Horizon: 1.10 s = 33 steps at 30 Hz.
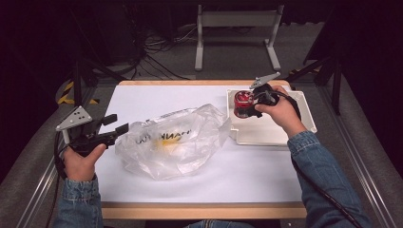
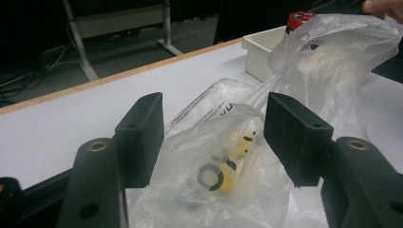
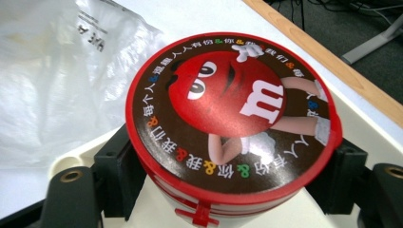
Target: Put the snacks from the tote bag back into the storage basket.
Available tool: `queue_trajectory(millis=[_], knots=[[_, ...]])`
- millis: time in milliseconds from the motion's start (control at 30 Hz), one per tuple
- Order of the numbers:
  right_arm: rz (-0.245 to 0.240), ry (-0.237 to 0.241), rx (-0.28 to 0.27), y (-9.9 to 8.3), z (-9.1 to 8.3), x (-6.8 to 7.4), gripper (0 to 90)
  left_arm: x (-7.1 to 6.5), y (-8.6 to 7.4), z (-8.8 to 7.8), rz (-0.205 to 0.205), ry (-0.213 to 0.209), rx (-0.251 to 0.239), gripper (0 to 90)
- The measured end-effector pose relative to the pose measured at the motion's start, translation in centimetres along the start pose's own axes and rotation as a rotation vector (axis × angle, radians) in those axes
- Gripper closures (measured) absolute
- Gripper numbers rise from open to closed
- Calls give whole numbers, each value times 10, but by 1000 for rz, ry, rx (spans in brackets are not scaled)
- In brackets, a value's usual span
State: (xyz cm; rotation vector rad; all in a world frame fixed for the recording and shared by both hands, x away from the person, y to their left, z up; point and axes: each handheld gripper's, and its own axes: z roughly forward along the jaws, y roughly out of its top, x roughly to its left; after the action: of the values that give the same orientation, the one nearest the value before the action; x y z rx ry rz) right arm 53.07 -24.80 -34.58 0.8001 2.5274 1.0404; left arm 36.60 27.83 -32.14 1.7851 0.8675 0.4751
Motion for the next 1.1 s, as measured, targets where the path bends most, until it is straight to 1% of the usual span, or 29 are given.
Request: queue_trajectory(millis=[100,167,233,267,300,333,367,600,733,1100], knots=[[3,5,17,-4,9,-5,251,0,-2,-3,-5,6,0,393],[1,13,17,-7,15,-6,251,0,-4,-5,-13,14,0,385],[-14,15,16,-9,19,-8,251,0,-4,-7,-13,13,6,373],[-14,15,16,-9,19,-8,251,0,-4,-7,-13,13,6,373],[-26,14,16,-10,23,-8,251,-1,-4,-8,-19,9,8,373],[-31,13,16,-11,26,-9,251,-1,-4,-9,-15,6,10,375],[-23,17,20,-12,28,-9,251,-2,-4,-10,-20,7,10,374],[-44,44,18,-18,44,-12,251,-2,-7,-13,-27,11,14,376],[-39,53,21,-21,50,-14,250,-2,-8,-14,-28,13,17,378],[-36,53,42,-28,56,-15,250,-2,-8,-14,-25,13,18,379]])
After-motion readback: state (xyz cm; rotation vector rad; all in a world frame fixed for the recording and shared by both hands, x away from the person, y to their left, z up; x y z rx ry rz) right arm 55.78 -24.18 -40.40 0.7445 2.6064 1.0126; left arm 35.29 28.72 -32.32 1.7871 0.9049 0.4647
